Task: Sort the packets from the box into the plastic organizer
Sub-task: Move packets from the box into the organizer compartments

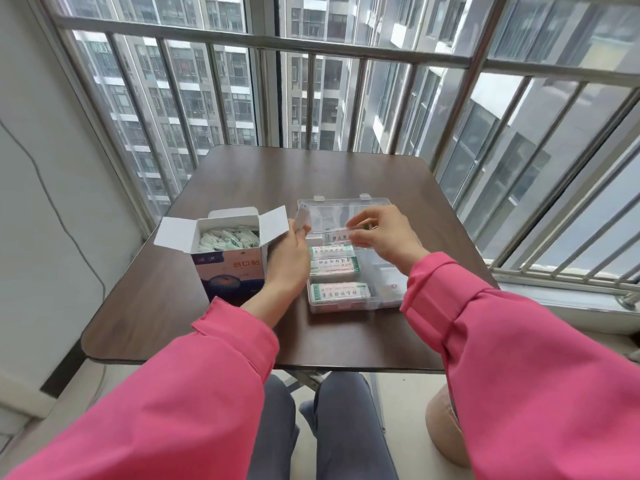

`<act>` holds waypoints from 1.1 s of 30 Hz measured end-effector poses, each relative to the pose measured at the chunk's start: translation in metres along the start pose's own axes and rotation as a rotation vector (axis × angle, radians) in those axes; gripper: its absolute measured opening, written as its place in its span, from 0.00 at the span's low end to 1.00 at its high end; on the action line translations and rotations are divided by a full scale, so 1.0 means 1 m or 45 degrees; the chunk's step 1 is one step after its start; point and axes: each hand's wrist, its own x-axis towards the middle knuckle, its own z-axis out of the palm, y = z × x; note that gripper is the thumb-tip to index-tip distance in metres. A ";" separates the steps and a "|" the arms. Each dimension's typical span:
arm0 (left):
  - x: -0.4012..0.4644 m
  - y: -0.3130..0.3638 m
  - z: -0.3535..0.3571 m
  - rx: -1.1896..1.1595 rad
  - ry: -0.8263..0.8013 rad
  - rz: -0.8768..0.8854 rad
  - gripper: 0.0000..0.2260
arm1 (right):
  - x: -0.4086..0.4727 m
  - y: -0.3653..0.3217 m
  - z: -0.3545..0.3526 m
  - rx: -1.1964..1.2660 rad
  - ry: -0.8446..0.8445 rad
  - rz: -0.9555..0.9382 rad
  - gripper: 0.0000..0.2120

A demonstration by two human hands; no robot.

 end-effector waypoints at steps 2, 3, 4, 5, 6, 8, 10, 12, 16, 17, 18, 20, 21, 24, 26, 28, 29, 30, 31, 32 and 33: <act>0.001 -0.001 0.000 0.029 0.005 -0.007 0.10 | 0.007 0.002 0.008 -0.118 -0.033 -0.024 0.07; 0.001 -0.002 -0.001 0.044 -0.009 -0.020 0.11 | 0.009 0.002 0.012 -0.172 -0.052 -0.036 0.06; 0.003 -0.004 -0.001 0.066 -0.026 -0.031 0.13 | 0.011 0.001 0.016 -0.224 -0.073 -0.052 0.06; 0.004 -0.006 -0.001 0.102 -0.050 -0.040 0.14 | 0.013 0.000 0.020 -0.275 -0.090 -0.071 0.06; 0.005 -0.009 0.000 0.170 -0.091 -0.044 0.15 | 0.014 -0.001 0.023 -0.331 -0.103 -0.092 0.06; 0.006 -0.015 0.002 0.290 -0.116 -0.013 0.16 | 0.016 -0.002 0.027 -0.465 -0.118 -0.130 0.05; 0.005 -0.015 0.001 0.254 -0.096 -0.003 0.15 | 0.018 -0.002 0.029 -0.589 -0.132 -0.144 0.04; 0.003 -0.012 0.000 0.158 -0.076 0.013 0.14 | 0.019 -0.001 0.031 -0.667 -0.127 -0.151 0.05; -0.004 0.000 -0.004 -0.027 -0.054 0.023 0.13 | 0.020 -0.001 0.032 -0.783 -0.134 -0.147 0.06; -0.005 0.001 -0.005 -0.019 -0.059 0.039 0.12 | 0.020 0.000 0.032 -0.804 -0.146 -0.151 0.06; -0.005 0.001 -0.005 -0.004 -0.062 0.047 0.12 | 0.021 0.000 0.032 -0.819 -0.153 -0.157 0.07; -0.003 0.000 -0.005 0.032 -0.058 0.043 0.11 | 0.021 0.000 0.032 -0.846 -0.144 -0.164 0.07; -0.002 0.000 -0.005 0.049 -0.055 0.037 0.11 | 0.021 0.000 0.032 -0.858 -0.144 -0.166 0.07; -0.003 0.001 -0.005 0.065 -0.059 0.044 0.13 | 0.020 0.000 0.031 -0.898 -0.161 -0.166 0.07; -0.004 0.003 -0.005 0.028 -0.047 0.034 0.12 | 0.021 0.000 0.031 -0.895 -0.179 -0.156 0.08; -0.006 0.003 -0.005 -0.011 -0.032 0.036 0.11 | 0.021 -0.001 0.029 -0.861 -0.168 -0.142 0.09; -0.006 0.002 -0.004 -0.016 -0.038 0.054 0.11 | 0.020 -0.002 0.026 -0.832 -0.144 -0.145 0.09; -0.006 0.001 -0.004 -0.024 -0.048 0.075 0.10 | 0.018 -0.004 0.023 -0.794 -0.100 -0.164 0.10; -0.007 0.000 -0.004 -0.050 -0.062 0.089 0.09 | 0.014 -0.008 0.018 -0.732 -0.048 -0.190 0.10; -0.008 0.000 -0.005 -0.112 -0.083 0.088 0.08 | 0.010 -0.012 0.012 -0.618 -0.010 -0.209 0.11; -0.011 0.002 -0.006 -0.217 -0.127 0.072 0.08 | 0.004 -0.016 0.006 -0.436 -0.028 -0.198 0.11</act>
